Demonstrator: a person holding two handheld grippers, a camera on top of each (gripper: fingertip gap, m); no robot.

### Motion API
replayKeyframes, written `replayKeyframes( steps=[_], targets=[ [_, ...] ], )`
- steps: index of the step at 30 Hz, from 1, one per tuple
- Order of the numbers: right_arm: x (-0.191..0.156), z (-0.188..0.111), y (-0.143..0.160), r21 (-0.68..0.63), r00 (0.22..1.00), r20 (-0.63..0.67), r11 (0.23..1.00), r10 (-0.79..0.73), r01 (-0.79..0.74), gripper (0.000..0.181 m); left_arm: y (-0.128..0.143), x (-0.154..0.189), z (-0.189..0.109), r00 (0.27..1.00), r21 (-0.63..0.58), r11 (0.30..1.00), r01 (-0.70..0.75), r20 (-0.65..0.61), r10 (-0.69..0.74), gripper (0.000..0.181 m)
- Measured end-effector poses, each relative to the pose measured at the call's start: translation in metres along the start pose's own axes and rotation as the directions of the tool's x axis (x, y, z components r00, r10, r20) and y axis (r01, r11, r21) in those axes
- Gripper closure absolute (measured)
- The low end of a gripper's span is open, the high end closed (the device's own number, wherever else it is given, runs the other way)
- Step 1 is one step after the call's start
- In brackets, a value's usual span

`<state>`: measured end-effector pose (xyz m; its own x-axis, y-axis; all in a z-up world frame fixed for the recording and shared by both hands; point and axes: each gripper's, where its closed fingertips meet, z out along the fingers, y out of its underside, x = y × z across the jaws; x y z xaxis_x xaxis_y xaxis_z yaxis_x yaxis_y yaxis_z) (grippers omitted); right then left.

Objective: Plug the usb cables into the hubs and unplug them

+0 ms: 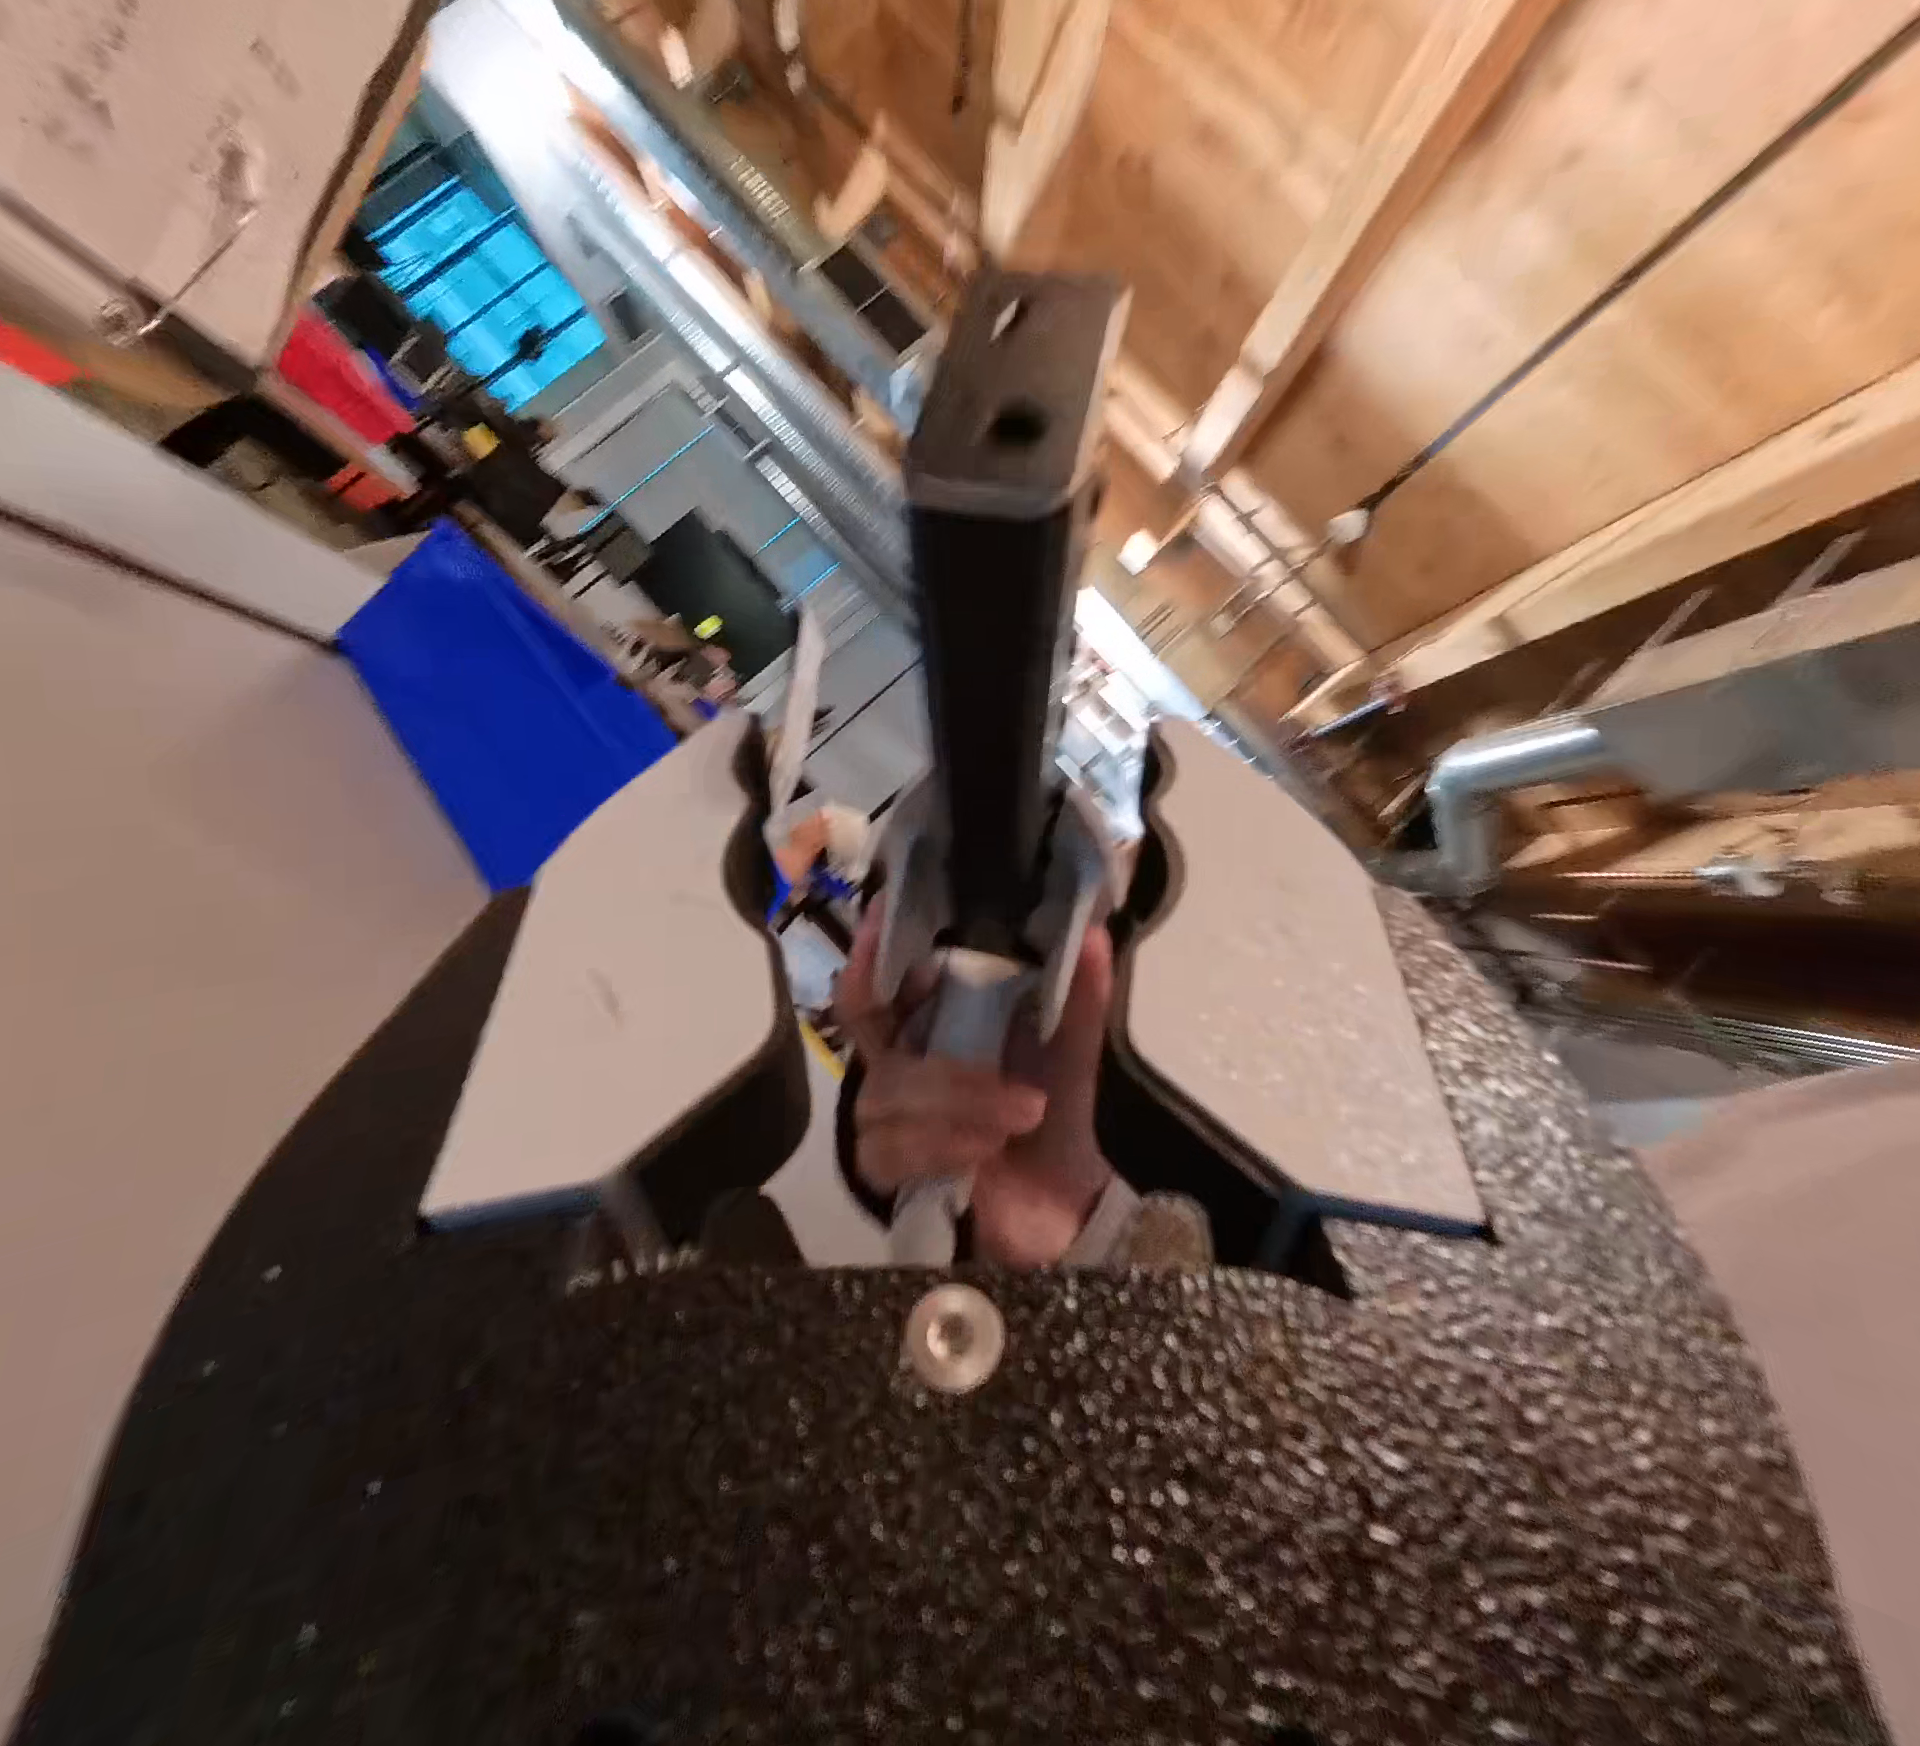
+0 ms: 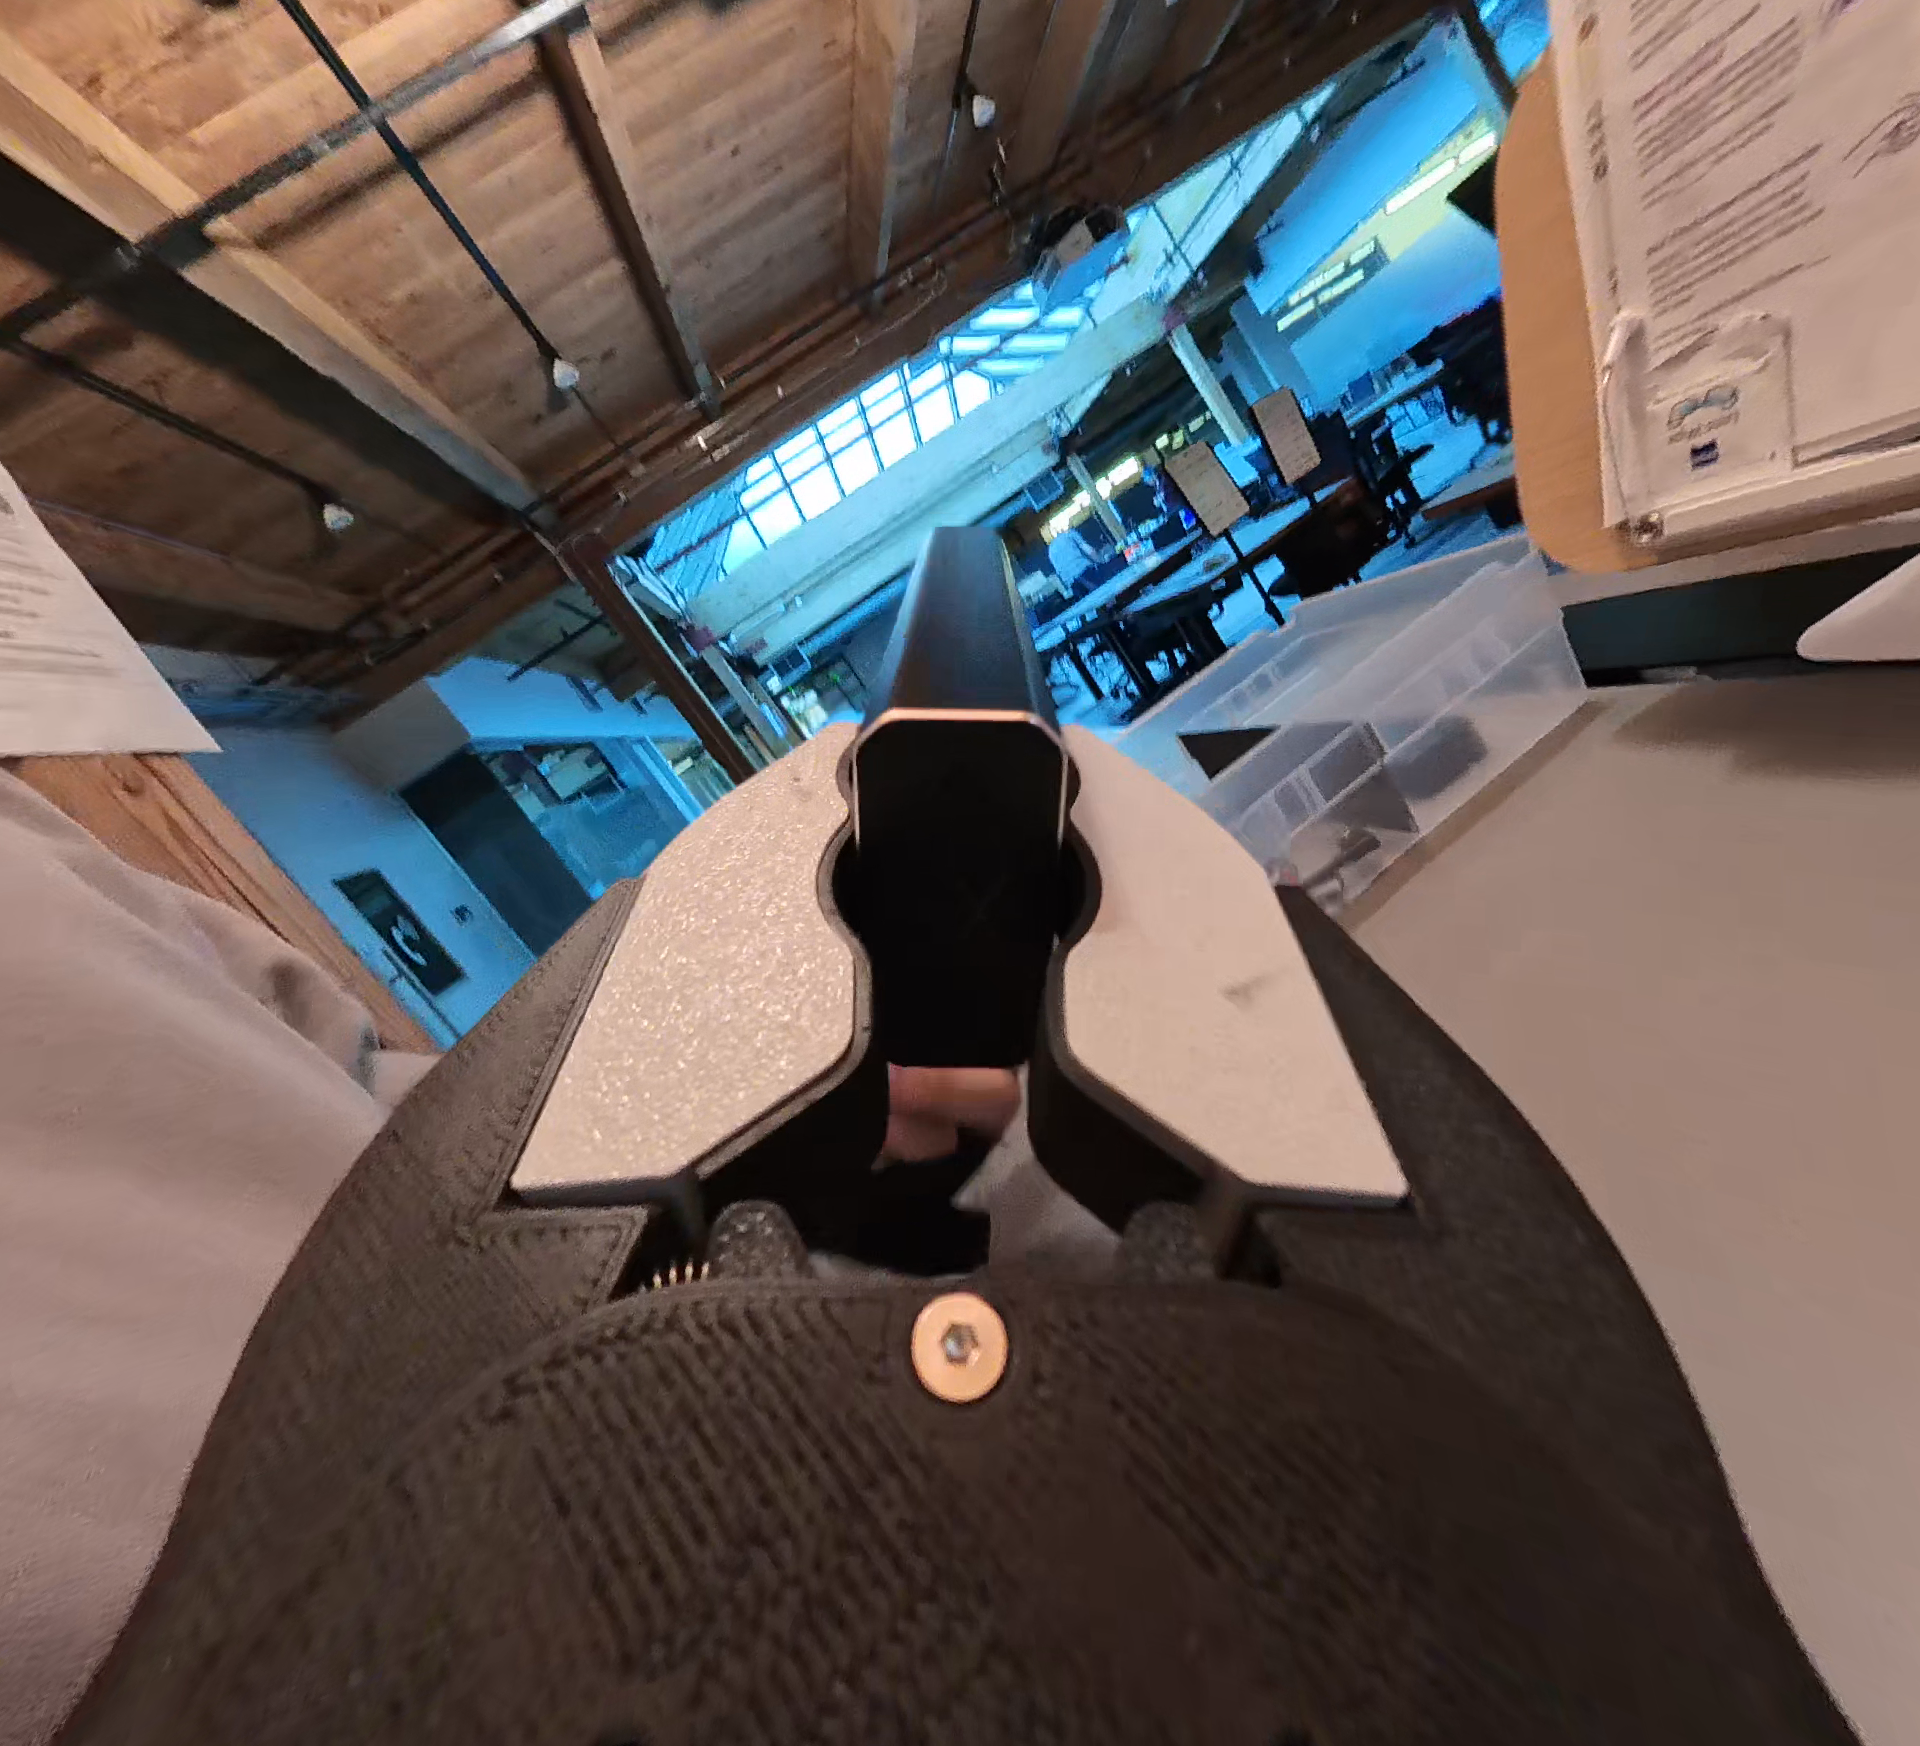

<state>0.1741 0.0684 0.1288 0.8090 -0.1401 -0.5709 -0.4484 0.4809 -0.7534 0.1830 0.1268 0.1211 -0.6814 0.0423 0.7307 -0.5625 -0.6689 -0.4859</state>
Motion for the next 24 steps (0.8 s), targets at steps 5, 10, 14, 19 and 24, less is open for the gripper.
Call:
replayKeyframes(
  steps=[5,10,14,19,24],
  targets=[
    [-0.004,0.004,0.028,-0.129,1.0,0.016,0.992,0.0,0.002,0.151,-0.009,0.004,0.001,0.994,-0.002,0.994,-0.111,-0.025,0.111,0.152],
    [0.002,-0.001,0.042,-0.21,0.999,0.013,0.977,0.033,-0.029,0.149,-0.007,0.012,0.011,0.973,-0.152,0.961,-0.231,-0.046,0.227,0.154],
    [0.02,-0.005,0.043,-0.3,0.981,-0.098,0.945,-0.165,0.129,0.123,-0.007,0.017,0.022,0.898,-0.345,0.832,-0.436,-0.101,0.429,0.154],
    [0.024,-0.006,0.064,-0.535,0.874,-0.058,0.754,-0.483,0.381,0.108,0.014,0.017,0.021,0.75,-0.592,0.495,-0.636,-0.321,0.579,0.154],
    [0.013,0.0,0.089,-0.605,0.846,0.106,0.641,-0.523,0.472,0.151,0.036,0.027,0.011,0.72,-0.612,0.388,-0.689,-0.515,0.466,0.154]
  ],
)
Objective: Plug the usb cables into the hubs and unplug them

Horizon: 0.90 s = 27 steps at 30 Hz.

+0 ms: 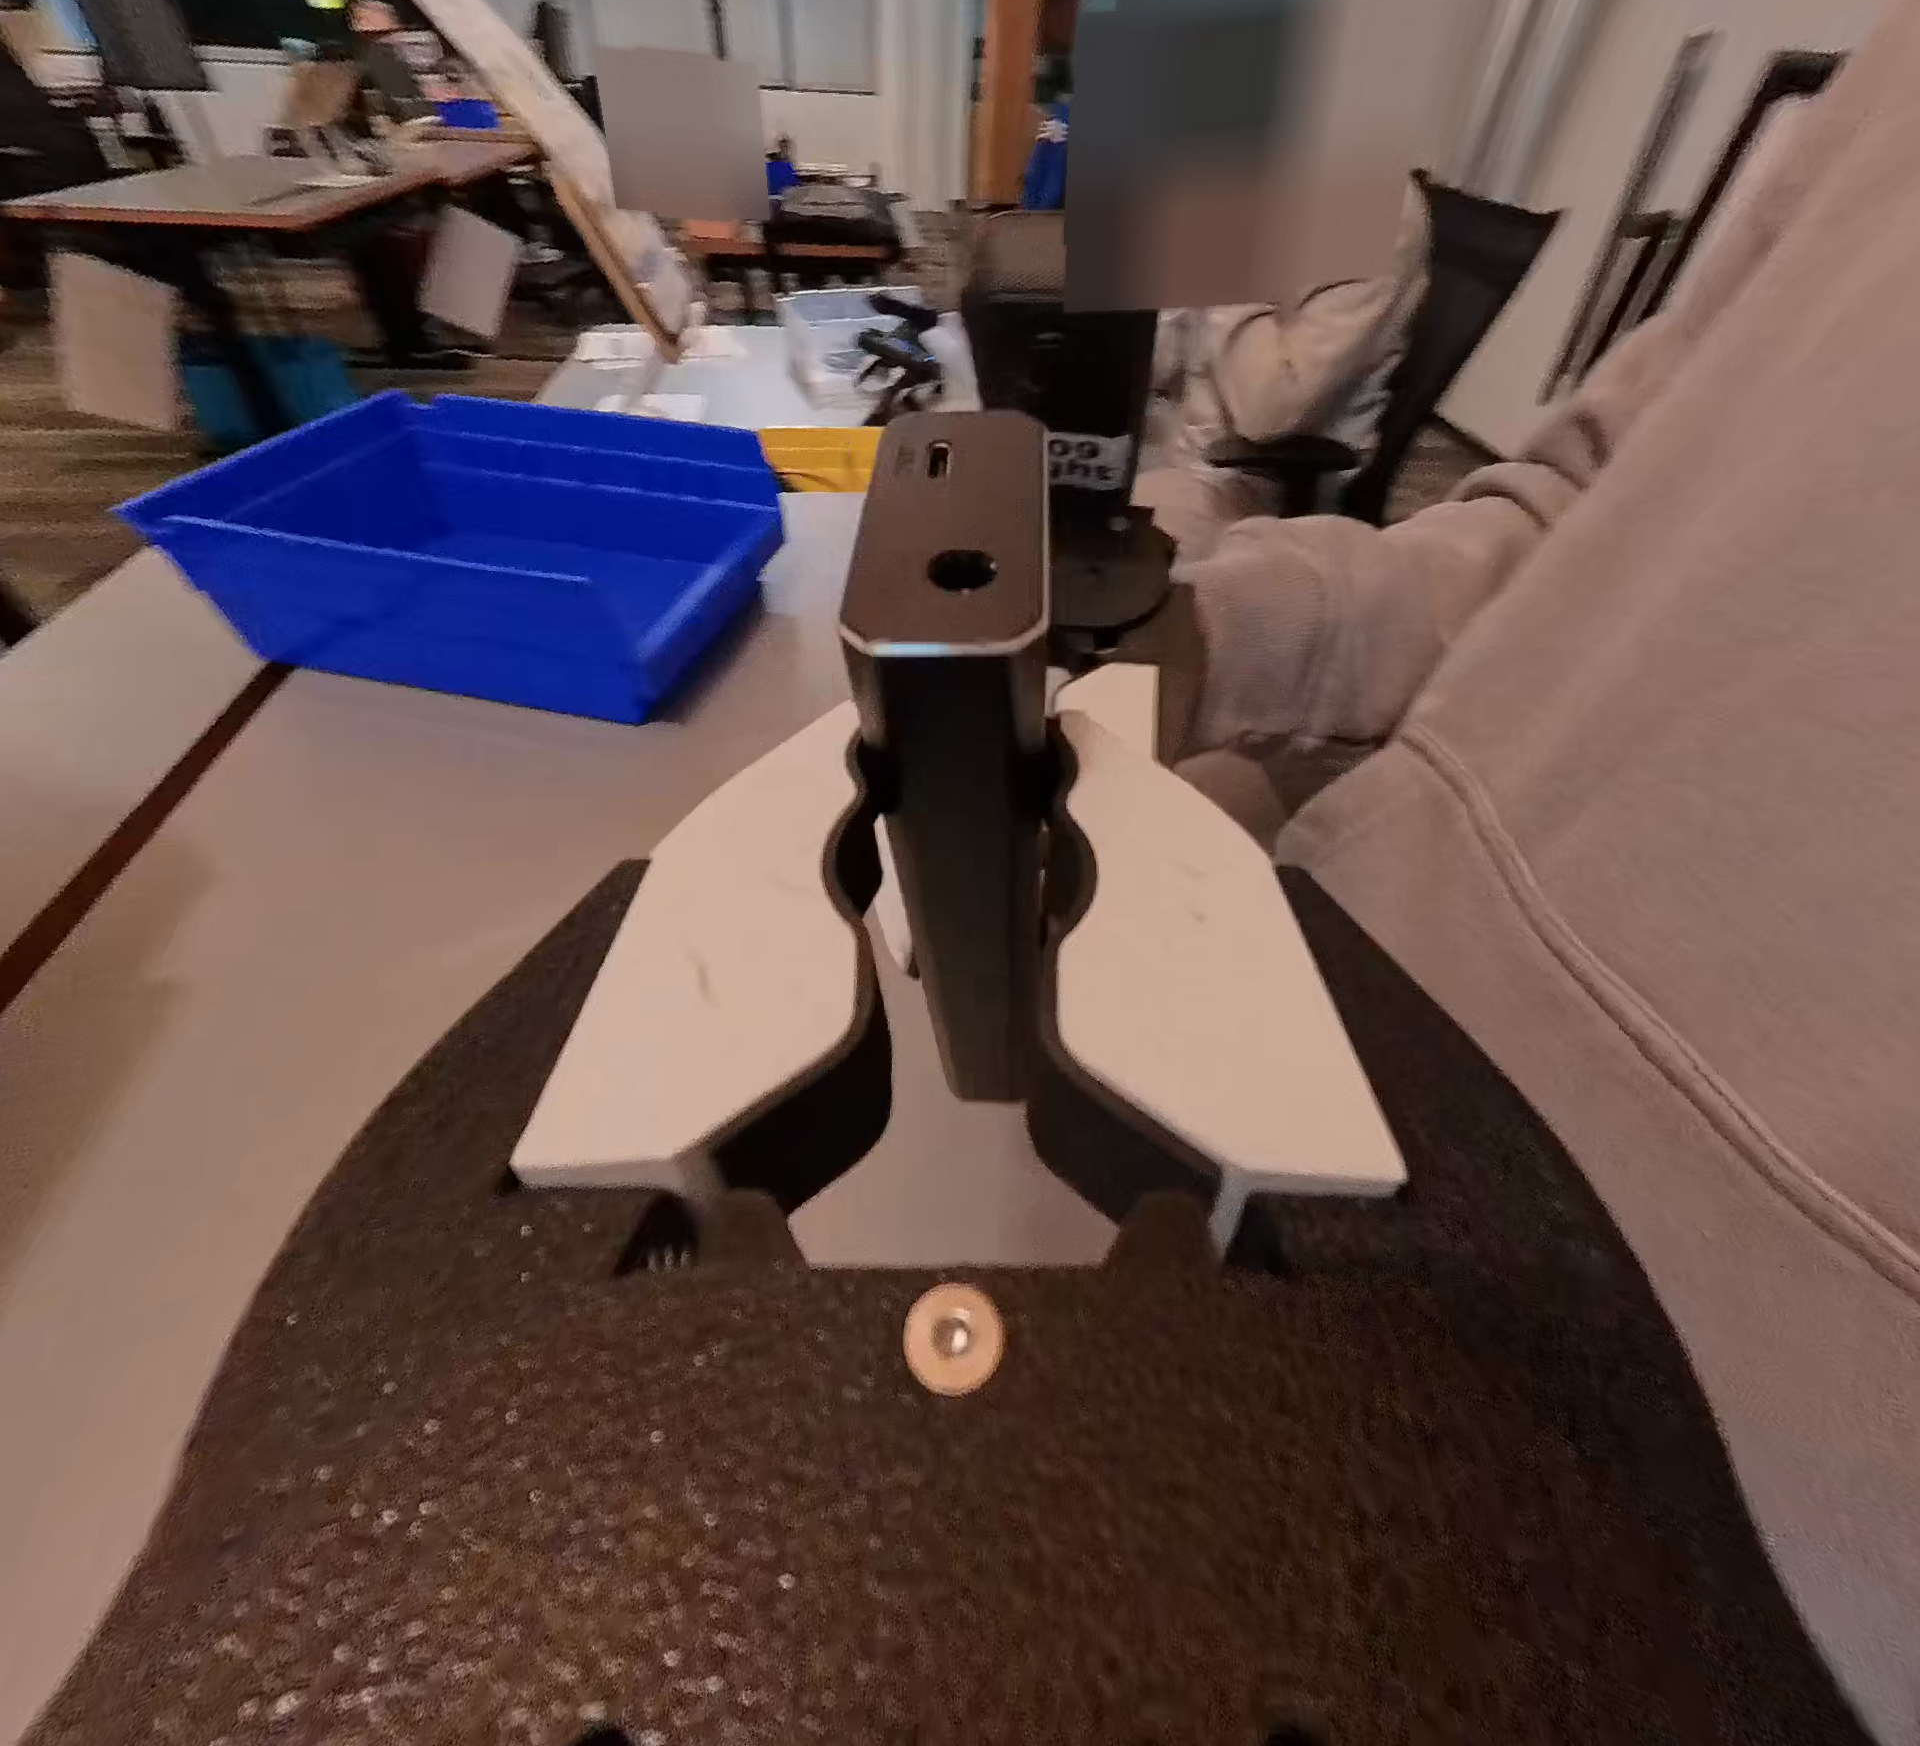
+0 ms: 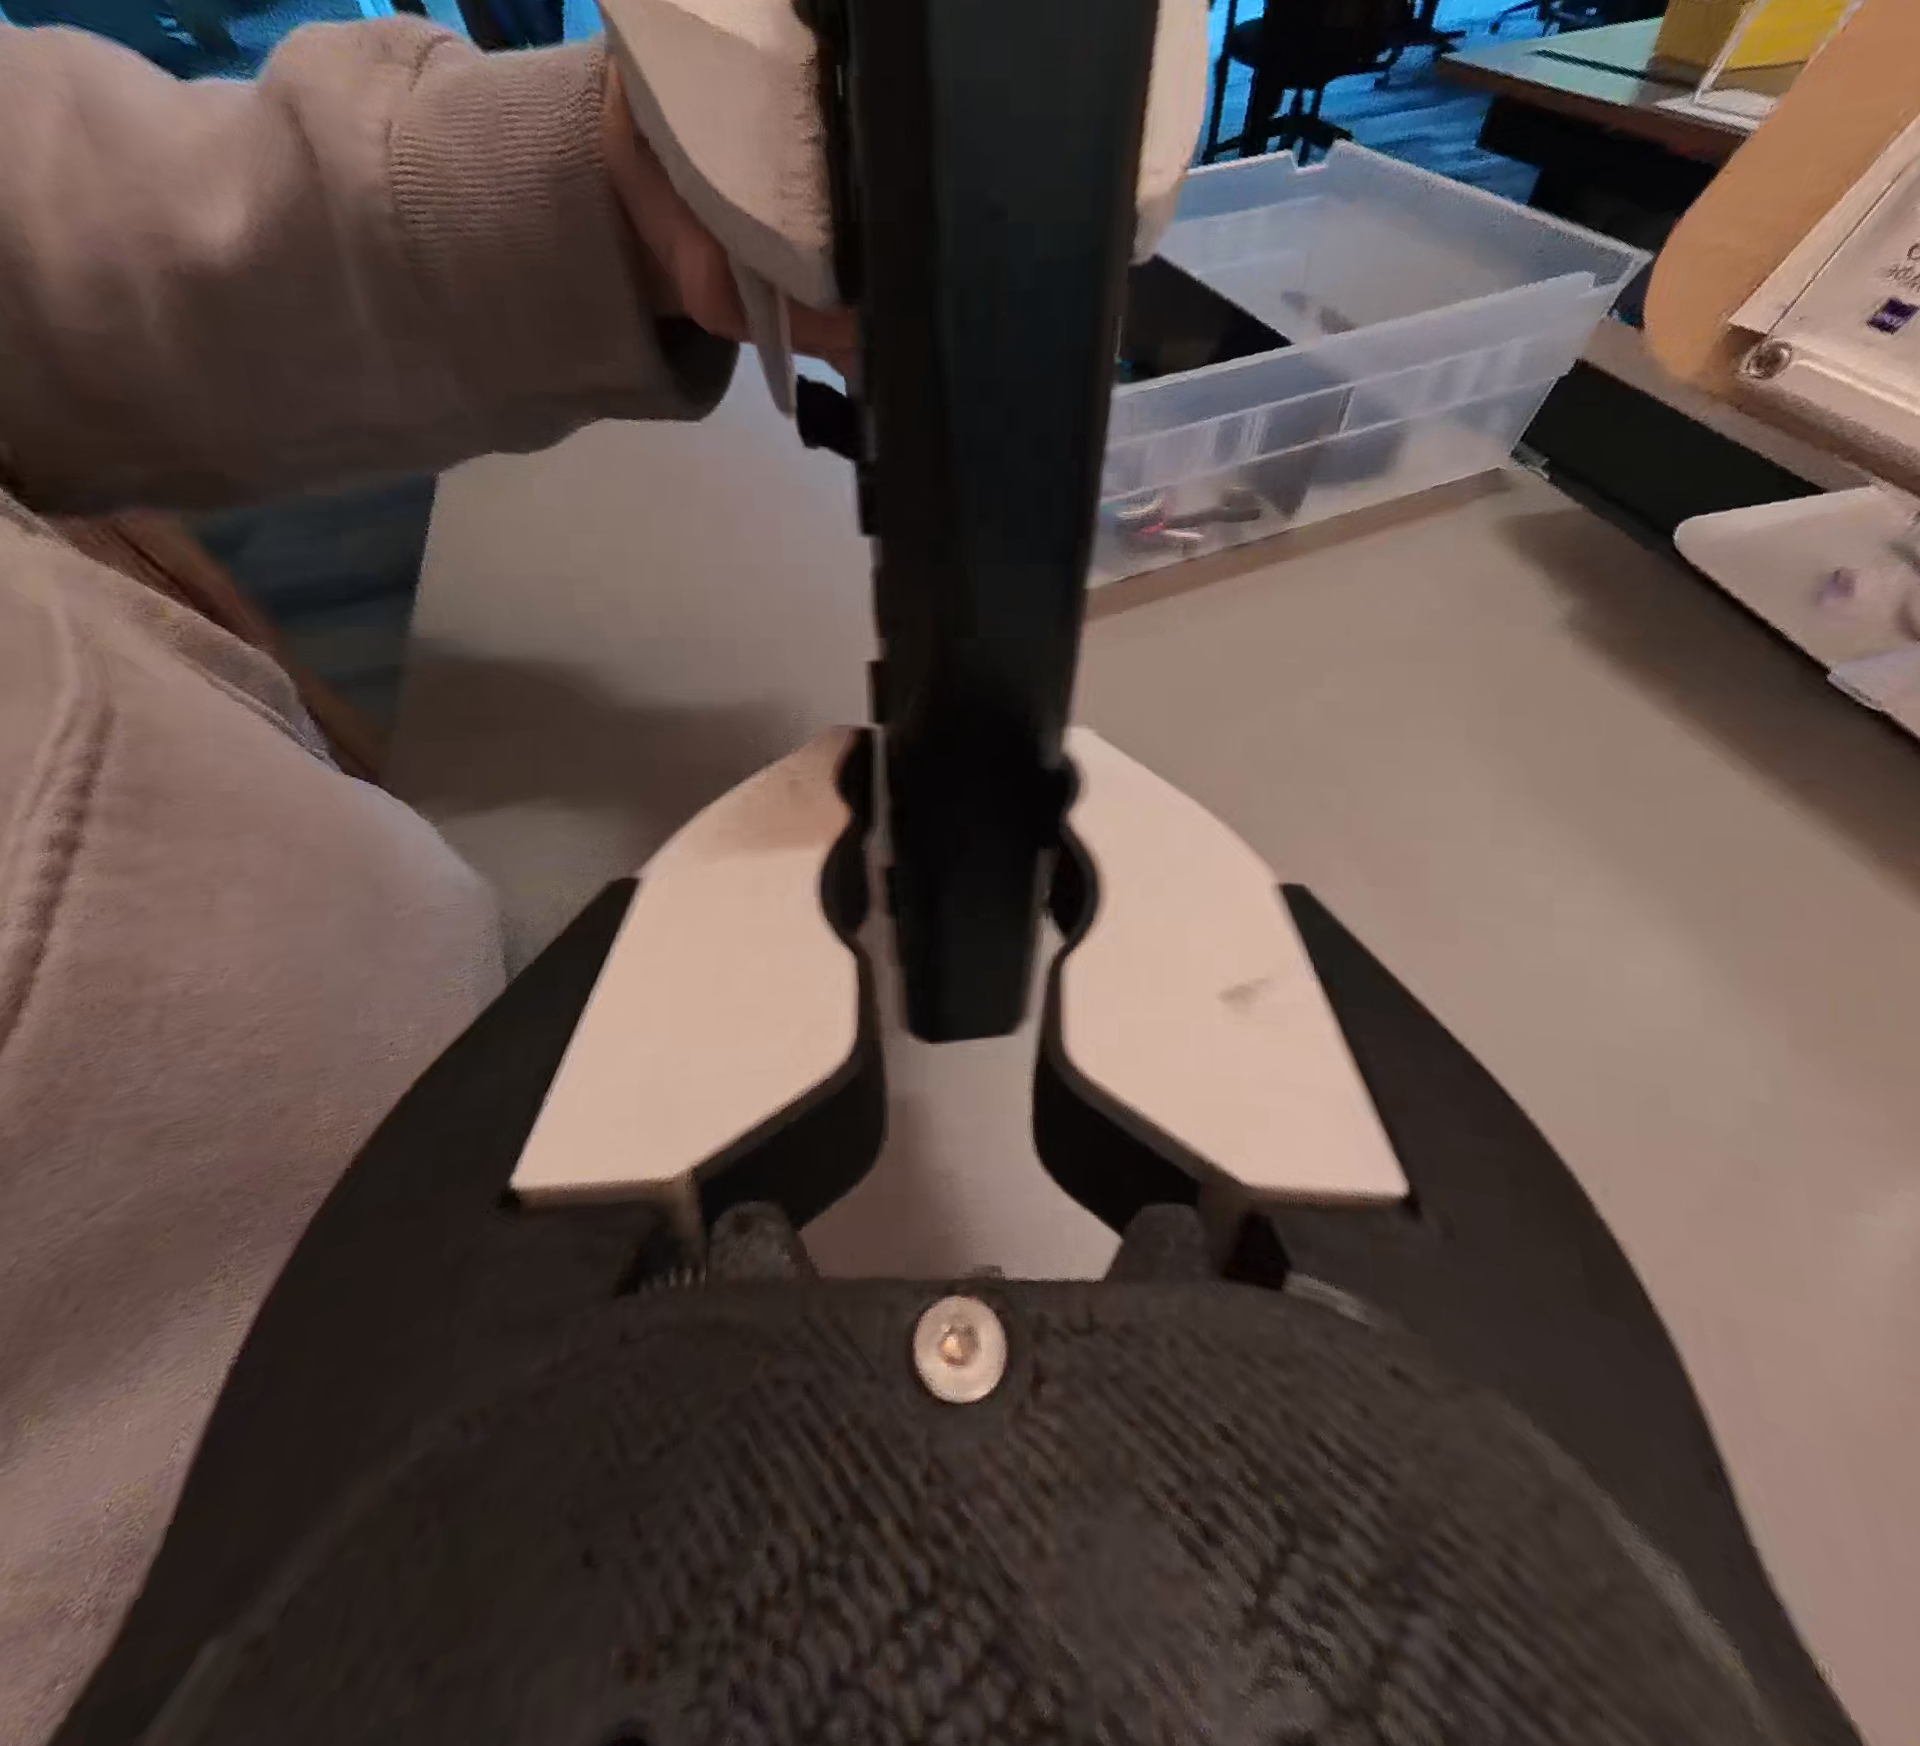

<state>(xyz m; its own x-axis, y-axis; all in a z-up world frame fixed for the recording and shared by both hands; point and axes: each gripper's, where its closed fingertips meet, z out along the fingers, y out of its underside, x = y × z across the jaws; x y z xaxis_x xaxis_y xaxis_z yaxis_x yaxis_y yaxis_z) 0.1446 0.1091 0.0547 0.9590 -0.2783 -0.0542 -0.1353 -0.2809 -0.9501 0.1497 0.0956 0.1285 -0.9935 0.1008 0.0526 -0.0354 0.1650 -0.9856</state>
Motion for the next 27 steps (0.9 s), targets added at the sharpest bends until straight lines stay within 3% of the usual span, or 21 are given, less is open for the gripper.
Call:
replayKeyframes(
  steps=[4,6,8,11,14,19,20,23,27],
  targets=[
    [0.0,0.003,0.005,-0.012,0.997,-0.051,0.998,-0.065,0.064,0.153,0.002,0.002,0.001,1.0,0.037,0.999,0.001,-0.015,0.0,0.154],
    [0.006,0.002,-0.001,0.06,0.994,-0.108,0.997,-0.036,0.042,0.153,-0.002,-0.004,0.001,0.999,0.072,0.997,0.021,0.033,-0.023,0.151],
    [0.016,-0.003,-0.007,0.121,0.984,-0.18,0.993,0.011,0.011,0.153,-0.008,-0.02,0.001,0.984,0.106,0.993,0.056,0.165,-0.073,0.142],
    [0.039,-0.013,-0.011,0.136,0.94,-0.339,0.991,0.039,0.007,0.153,-0.004,-0.043,0.002,0.904,0.078,0.992,0.101,0.41,-0.124,0.108],
    [0.057,-0.021,-0.009,0.083,0.877,-0.48,0.996,0.007,0.037,0.153,0.006,-0.048,0.014,0.819,0.023,0.968,0.25,0.529,-0.224,0.092],
    [0.061,-0.016,0.0,-0.121,0.782,-0.592,0.981,-0.193,0.151,0.153,0.019,-0.063,0.018,0.66,0.122,0.875,0.469,0.609,-0.44,0.1],
    [0.061,-0.016,0.001,-0.139,0.771,-0.601,0.978,-0.21,0.158,0.153,0.02,-0.065,0.016,0.652,0.158,0.868,0.471,0.6,-0.463,0.114],
    [0.061,-0.018,0.007,-0.168,0.782,-0.578,0.972,-0.233,0.165,0.154,0.029,-0.064,0.018,0.682,0.175,0.845,0.505,0.519,-0.515,0.117],
    [0.045,-0.006,0.013,-0.139,0.904,-0.409,0.988,-0.124,0.073,0.141,0.028,-0.057,0.02,0.806,0.138,0.902,0.408,0.41,-0.427,0.119]
  ],
)
